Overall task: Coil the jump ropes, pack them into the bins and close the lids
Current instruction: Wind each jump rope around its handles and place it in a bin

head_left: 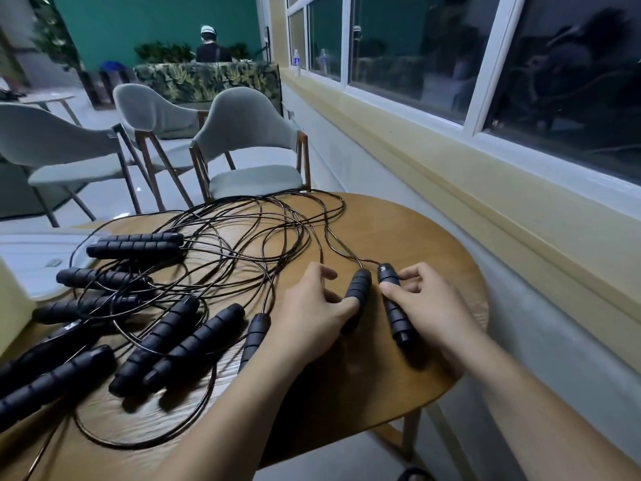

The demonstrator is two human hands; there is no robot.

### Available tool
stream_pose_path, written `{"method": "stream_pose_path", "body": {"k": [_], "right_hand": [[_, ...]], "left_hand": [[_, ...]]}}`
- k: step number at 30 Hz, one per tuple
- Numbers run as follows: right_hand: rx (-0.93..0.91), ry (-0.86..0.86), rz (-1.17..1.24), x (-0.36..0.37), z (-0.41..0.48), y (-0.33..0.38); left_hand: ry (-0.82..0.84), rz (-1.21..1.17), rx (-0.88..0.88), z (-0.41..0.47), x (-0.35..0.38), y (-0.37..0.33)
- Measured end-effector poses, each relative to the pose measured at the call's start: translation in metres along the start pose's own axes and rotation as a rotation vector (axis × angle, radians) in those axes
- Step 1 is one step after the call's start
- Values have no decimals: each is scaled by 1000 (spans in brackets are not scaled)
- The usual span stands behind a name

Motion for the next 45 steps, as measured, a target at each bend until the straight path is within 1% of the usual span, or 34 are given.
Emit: {"method": "stream_pose_path", "body": {"k": [5, 7, 8, 10, 11, 13, 16, 17, 18, 20, 22, 23, 25, 28, 33, 36, 38, 41, 43, 45], "right_hand": [[37, 50, 268, 22, -7, -2], [79, 105, 431, 27, -15, 7], [114, 158, 522, 29, -21, 12], [168, 298, 659, 34, -35, 25], [156, 340, 664, 36, -40, 29], [107, 374, 587, 35, -45, 33], [94, 417, 520, 27, -43, 38], [79, 439, 488, 20, -42, 42], [49, 465, 448, 13, -41, 48], [8, 529, 391, -3, -42, 59], [-36, 625, 384, -13, -48, 71], [-59, 677, 380, -16, -52, 77], [-100, 768, 373, -17, -60, 86], [-137, 852, 377, -16, -68, 94], [-163, 968, 423, -19, -69, 94], [-210, 1052, 462, -21, -69, 96], [-235, 1094, 530, -23, -70, 100], [-243, 1152, 691, -26, -71, 106], [-242, 1152, 792, -26, -70, 109], [-246, 1096, 867, -26, -68, 111]], "left_hand": [[40, -285, -100, -7, 9, -3], [30, -356, -92, -9, 11, -5], [17, -360, -68, -10, 11, -5], [-22, -282, 23, -10, 6, -6], [-38, -229, 80, -11, 3, -7], [-33, -197, 190, -14, -1, -13], [75, -250, 220, -15, -8, -15], [80, -246, 245, -13, -13, -16], [54, -234, 284, -11, -19, -17], [-72, -213, 368, -8, -37, -22], [-205, -215, 454, -7, -54, -30], [-243, -217, 495, -6, -60, -33], [-258, -225, 541, -6, -65, -35], [-213, -282, 517, -4, -67, -34], [-266, -201, 623, -5, -69, -37], [-294, -146, 669, -3, -73, -39], [-301, -90, 689, 1, -76, -39], [-281, -121, 692, 6, -82, -37], [-264, -105, 667, 10, -84, -34], [-260, -41, 643, 14, -83, -30]]}}
Point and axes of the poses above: each hand's wrist, its own z-axis towards the middle knuckle, its own x-axis out of the palm, y = z × x, the point moved 6 cm from there along z, towards the middle knuckle, and after that the axes turned 11 degrees about -y, right-handed, at the moved point
